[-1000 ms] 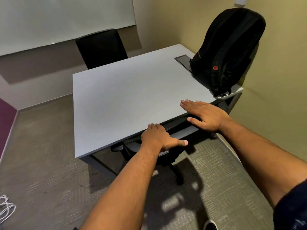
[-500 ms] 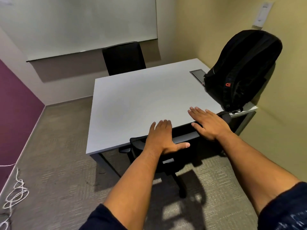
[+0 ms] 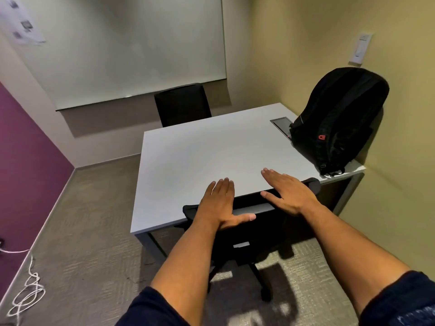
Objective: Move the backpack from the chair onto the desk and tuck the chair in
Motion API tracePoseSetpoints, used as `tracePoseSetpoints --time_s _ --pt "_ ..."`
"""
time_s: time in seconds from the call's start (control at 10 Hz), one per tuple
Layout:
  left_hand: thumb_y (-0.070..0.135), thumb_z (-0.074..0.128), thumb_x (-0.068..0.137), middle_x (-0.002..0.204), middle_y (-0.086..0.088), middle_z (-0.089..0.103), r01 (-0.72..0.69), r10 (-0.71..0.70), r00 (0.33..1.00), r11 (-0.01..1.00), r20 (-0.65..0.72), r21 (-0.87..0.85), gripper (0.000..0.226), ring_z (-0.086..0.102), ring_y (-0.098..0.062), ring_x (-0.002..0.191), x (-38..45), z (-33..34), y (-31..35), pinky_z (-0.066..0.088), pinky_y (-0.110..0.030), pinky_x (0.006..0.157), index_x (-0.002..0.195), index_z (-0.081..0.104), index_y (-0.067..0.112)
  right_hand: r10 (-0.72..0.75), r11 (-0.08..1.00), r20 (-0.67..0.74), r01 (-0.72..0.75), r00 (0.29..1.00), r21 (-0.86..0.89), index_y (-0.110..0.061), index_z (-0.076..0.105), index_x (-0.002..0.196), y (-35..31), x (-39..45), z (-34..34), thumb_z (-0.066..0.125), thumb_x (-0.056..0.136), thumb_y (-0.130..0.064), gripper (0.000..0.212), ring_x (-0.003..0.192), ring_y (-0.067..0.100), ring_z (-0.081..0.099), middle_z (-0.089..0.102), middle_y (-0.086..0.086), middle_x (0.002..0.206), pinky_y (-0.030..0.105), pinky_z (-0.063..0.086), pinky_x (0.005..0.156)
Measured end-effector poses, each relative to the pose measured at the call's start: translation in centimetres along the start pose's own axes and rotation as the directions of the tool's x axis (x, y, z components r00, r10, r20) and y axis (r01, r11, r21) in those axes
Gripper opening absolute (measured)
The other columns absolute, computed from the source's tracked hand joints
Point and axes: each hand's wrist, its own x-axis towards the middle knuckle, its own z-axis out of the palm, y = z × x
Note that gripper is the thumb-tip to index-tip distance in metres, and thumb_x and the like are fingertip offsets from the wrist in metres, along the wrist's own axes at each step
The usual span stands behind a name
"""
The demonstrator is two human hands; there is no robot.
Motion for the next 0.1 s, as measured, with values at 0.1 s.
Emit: tracePoseSetpoints --time_s 0.1 --pt "0.088 0.003 0.079 0.171 -0.011 0.0 0.05 -0.045 0.99 0.998 -0.133 0.036 0.116 -0.003 -0.022 0.158 0.25 -1.44 -1.88 -0.004 -0.043 0.127 0.162 0.003 0.007 0.03 0.999 -0.056 -0.031 0.998 -0.008 -0.029 0.002 0.164 -0.13 0.18 -1.1 0.02 0.102 -0.066 0.075 0.155 0.003 0.003 0.004 -0.011 0.171 0.029 0.002 0.126"
